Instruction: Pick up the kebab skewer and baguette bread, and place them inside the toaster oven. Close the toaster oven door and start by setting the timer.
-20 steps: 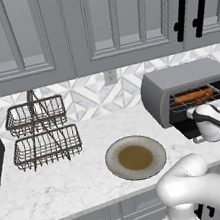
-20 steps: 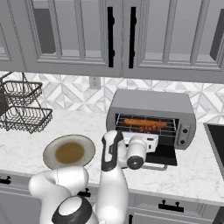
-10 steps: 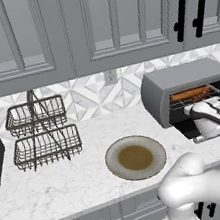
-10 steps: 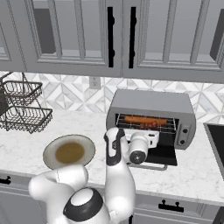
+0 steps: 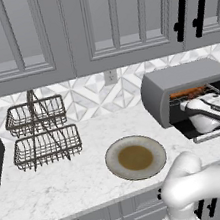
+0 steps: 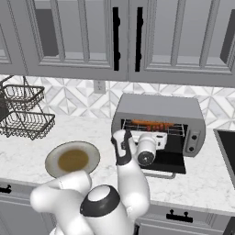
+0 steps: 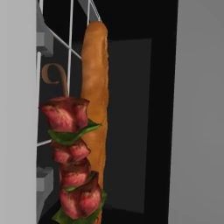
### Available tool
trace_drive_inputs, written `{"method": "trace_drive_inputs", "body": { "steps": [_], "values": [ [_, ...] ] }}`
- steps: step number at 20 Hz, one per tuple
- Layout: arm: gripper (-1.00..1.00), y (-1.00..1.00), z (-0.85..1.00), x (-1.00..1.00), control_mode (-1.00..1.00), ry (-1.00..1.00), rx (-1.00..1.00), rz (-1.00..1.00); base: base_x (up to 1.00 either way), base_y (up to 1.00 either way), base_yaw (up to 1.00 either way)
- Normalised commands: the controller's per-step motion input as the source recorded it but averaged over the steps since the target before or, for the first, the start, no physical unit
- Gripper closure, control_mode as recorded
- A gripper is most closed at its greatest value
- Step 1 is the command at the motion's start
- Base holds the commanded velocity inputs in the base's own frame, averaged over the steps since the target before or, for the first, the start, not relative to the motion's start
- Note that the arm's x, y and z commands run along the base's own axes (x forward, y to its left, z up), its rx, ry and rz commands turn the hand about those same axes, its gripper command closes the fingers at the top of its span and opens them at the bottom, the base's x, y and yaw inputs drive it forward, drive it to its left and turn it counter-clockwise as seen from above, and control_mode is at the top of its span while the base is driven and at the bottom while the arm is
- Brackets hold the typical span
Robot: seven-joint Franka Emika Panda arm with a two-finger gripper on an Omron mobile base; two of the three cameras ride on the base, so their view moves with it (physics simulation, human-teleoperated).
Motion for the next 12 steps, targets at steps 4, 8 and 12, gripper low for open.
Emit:
{"method": "trace_drive_inputs", "body": {
  "steps": [4, 8, 12],
  "values": [
    [-1.0, 0.0, 0.0, 0.24, -1.0, 0.0, 0.0, 0.0, 0.0, 0.0, 0.0],
    [-1.0, 0.0, 0.0, 0.26, -1.0, 0.0, 0.0, 0.0, 0.0, 0.0, 0.0],
    [-1.0, 0.0, 0.0, 0.25, -1.0, 0.0, 0.0, 0.0, 0.0, 0.0, 0.0]
  ]
}}
